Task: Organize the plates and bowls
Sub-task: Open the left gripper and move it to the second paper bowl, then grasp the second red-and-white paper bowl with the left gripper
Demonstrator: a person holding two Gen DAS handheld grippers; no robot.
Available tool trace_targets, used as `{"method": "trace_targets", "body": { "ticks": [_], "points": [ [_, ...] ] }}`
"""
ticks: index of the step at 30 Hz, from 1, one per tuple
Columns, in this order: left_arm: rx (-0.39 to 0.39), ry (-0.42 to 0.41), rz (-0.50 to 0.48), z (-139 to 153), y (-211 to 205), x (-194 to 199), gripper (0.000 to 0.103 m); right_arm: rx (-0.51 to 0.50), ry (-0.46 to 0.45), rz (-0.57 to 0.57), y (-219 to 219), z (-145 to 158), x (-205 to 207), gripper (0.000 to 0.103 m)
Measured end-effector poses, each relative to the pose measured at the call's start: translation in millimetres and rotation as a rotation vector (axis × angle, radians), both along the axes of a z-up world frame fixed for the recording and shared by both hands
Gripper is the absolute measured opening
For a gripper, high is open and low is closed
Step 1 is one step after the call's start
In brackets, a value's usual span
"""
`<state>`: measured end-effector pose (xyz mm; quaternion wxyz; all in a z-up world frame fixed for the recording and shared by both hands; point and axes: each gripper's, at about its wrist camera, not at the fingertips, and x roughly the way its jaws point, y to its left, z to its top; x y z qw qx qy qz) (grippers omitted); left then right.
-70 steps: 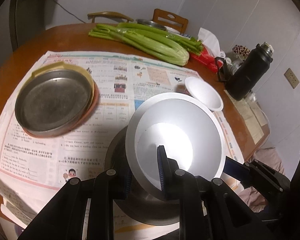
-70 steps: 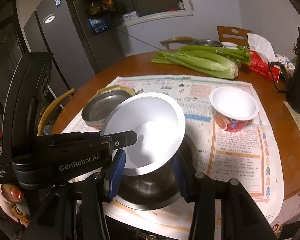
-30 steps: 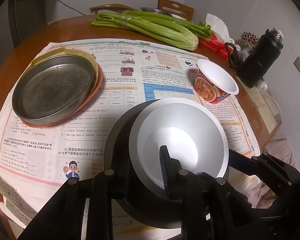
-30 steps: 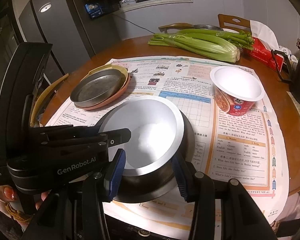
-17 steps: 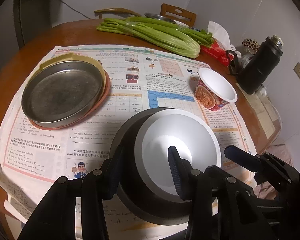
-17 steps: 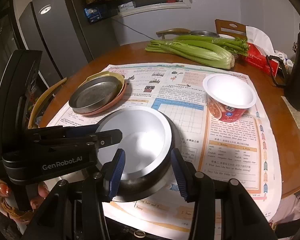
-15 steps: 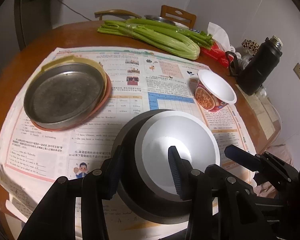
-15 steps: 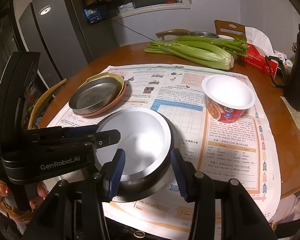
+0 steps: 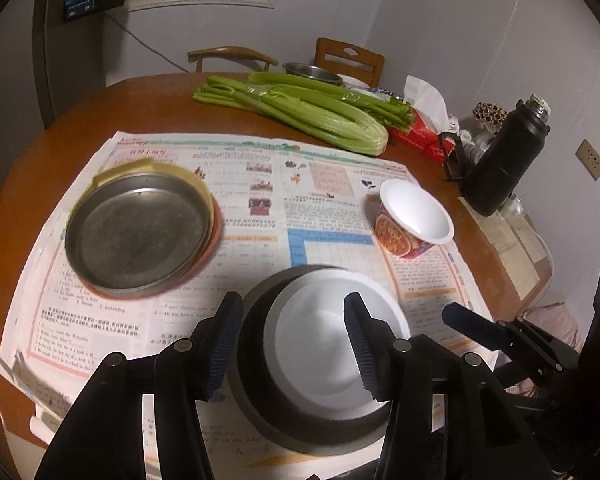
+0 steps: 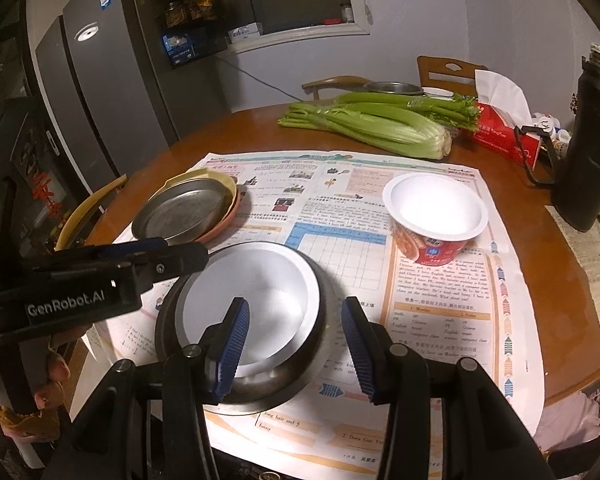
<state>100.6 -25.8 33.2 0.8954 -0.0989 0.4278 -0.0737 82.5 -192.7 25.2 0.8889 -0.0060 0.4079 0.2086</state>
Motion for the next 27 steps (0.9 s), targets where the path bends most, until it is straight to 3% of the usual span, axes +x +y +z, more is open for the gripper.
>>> {"method": "trace_targets", "body": {
  "ticks": [10, 17, 27],
  "points": [
    [0.009, -0.023, -0.051, 14.0, -22.1, 33.9, 0.055, -0.01, -0.028, -0.05, -14.5, 4.6, 14.9, 0.048],
    [-0.007, -0.008, -0.088, 18.9, -46.6, 78.1, 0.055, 0.004, -0.041, -0.164, -50.5, 10.7, 48.5, 0.048],
    [-0.03, 0.102, -0.12, -15.4, -82.0, 141.1, 0.055, 0.019, 0.04, -0.299, -99.2, -10.0, 113.9, 0.048]
  ]
}}
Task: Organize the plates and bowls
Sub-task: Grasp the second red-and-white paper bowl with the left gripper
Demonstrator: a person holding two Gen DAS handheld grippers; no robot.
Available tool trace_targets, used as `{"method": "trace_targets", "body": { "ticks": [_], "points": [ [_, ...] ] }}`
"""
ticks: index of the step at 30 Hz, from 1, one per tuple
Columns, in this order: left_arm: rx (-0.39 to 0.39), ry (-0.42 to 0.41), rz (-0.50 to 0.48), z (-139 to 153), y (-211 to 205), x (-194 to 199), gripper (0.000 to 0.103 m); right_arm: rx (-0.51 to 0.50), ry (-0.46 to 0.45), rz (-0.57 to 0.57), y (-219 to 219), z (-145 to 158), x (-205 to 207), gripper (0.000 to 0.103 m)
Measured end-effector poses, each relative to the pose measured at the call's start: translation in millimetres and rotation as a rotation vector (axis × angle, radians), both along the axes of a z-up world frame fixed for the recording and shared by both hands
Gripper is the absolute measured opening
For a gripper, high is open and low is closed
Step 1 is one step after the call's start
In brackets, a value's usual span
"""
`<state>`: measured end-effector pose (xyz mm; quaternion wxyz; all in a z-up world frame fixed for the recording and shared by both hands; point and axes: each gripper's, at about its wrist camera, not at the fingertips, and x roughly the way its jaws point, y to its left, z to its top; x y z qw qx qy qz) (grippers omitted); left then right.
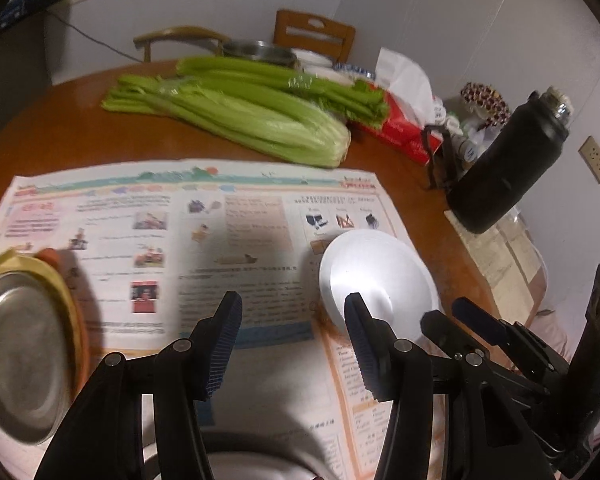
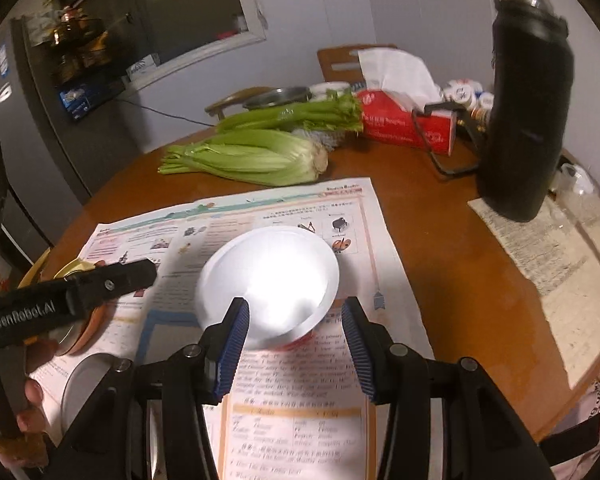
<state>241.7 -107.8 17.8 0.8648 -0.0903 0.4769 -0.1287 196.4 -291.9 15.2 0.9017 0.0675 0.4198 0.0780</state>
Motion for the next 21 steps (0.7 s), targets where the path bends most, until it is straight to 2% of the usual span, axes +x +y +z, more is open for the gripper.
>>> {"method": "trace_targets", "body": {
  "ticks": [3, 10, 15, 21],
  "points": [
    [-0.005, 0.041, -0.016, -14.8, -9.1, 10.3, 0.055, 0.011, 0.036, 0.0, -3.2, -12.6, 12.2, 0.048],
    [0.013, 0.07, -0.015, -31.5, -14.6, 20.4, 0.055, 0.033, 0.081, 0.048, 9.7, -33.2, 22.2, 0.048],
    [-0.026, 0.098, -0.05, -38.2, -14.3, 18.9, 0.034, 0.08, 0.088, 0.099, 21.1, -34.8, 21.8, 0.048],
    [-0.038, 0.057, -0.044, -22.2, -6.2, 5.7, 0.033, 0.036, 0.046, 0.131, 39.4, -21.1, 11.3, 0.048]
  ]
}}
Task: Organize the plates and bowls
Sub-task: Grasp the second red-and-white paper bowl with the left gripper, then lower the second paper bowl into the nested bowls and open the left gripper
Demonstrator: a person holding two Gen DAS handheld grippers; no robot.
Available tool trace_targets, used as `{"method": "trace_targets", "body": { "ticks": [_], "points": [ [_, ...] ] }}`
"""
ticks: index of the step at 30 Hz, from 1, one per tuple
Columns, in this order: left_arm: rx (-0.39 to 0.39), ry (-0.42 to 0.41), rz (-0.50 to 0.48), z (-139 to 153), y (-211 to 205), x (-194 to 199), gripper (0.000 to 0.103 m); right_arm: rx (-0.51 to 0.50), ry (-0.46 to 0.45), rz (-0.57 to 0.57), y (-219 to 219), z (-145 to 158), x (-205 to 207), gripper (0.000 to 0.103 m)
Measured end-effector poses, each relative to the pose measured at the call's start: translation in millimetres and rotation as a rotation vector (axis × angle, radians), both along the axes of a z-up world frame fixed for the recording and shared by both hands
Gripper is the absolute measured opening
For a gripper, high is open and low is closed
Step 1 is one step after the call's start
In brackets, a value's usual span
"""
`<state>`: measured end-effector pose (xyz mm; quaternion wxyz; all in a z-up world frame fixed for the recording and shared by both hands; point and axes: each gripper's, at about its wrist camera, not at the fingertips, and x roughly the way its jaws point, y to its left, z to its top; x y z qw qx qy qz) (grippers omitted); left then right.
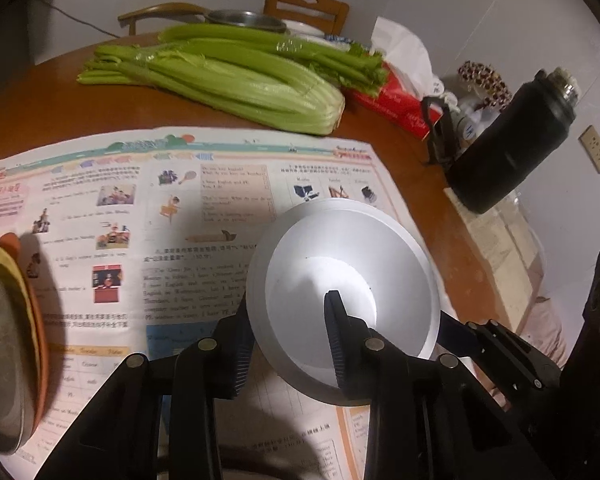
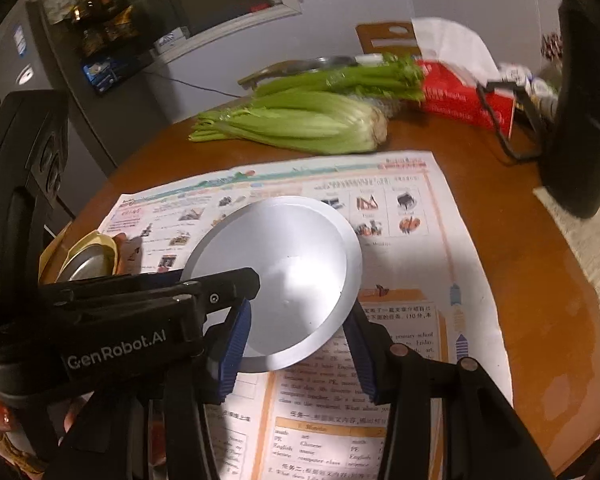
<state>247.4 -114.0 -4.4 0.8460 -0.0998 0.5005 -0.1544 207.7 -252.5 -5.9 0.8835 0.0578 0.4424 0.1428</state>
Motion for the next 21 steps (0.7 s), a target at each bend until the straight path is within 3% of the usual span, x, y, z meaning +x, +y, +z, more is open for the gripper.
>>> {"method": "trace_targets", "body": {
  "ticks": [13, 21],
  "points": [
    [-0.017, -0.119, 0.045, 53.7, 39.9, -62.5, 0.034, 0.015, -0.108, 0.078, 32.4, 52.5, -45.4, 0.048],
    [-0.017, -0.126, 0.106, 53.7, 71.5, -107.8, 0.036, 0.011, -0.094, 0.166, 63.0, 57.6, -83.1, 0.048]
  ]
}}
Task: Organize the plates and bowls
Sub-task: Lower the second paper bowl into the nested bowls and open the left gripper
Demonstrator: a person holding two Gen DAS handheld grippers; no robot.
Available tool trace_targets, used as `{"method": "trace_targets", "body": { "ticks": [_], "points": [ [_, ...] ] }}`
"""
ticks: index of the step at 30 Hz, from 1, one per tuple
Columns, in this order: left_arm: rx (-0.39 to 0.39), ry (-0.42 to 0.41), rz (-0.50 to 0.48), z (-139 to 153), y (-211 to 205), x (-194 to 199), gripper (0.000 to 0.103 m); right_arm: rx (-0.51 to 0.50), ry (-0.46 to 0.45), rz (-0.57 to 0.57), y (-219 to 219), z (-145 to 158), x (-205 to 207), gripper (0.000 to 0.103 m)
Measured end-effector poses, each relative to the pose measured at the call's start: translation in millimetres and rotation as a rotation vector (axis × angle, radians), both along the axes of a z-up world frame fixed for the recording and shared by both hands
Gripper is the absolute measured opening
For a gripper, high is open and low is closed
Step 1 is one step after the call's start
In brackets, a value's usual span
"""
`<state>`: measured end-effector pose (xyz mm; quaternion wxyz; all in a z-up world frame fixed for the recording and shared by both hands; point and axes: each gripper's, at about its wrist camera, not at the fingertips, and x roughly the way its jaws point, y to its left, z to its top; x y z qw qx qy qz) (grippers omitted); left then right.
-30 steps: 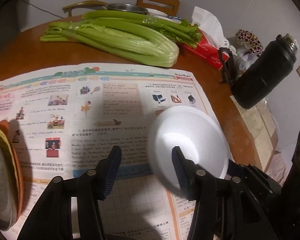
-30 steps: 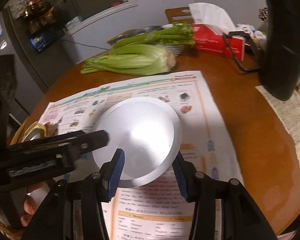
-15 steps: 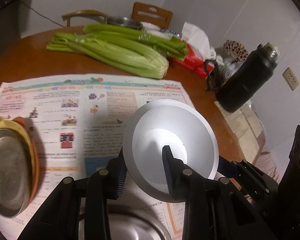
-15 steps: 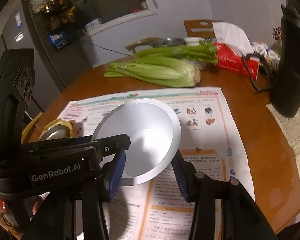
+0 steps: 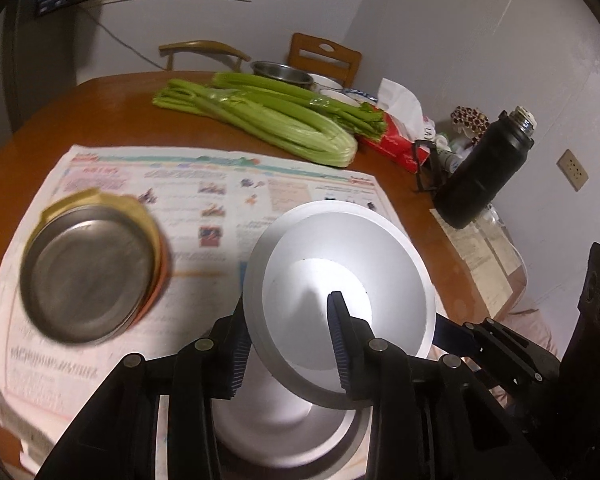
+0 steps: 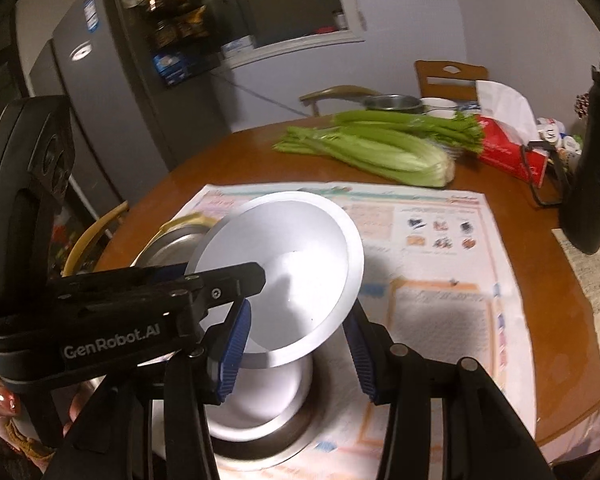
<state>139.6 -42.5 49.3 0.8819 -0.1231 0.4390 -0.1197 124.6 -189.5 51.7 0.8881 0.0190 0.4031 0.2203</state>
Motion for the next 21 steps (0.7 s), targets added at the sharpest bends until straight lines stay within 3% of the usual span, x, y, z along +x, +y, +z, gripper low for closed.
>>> {"method": "trace_targets", "body": {
  "ticks": [7, 21],
  "points": [
    [-0.003, 0.007, 0.029, -10.7, 16.0, -30.6, 0.036, -0.024, 0.012, 0.069, 21.7, -5.2, -27.9, 0.048],
    [0.022, 0.05, 0.019, -38.6, 13.8, -33.9, 0.036, -0.078, 0.065, 0.078, 28.5, -29.7, -34.0, 0.048]
  ]
}}
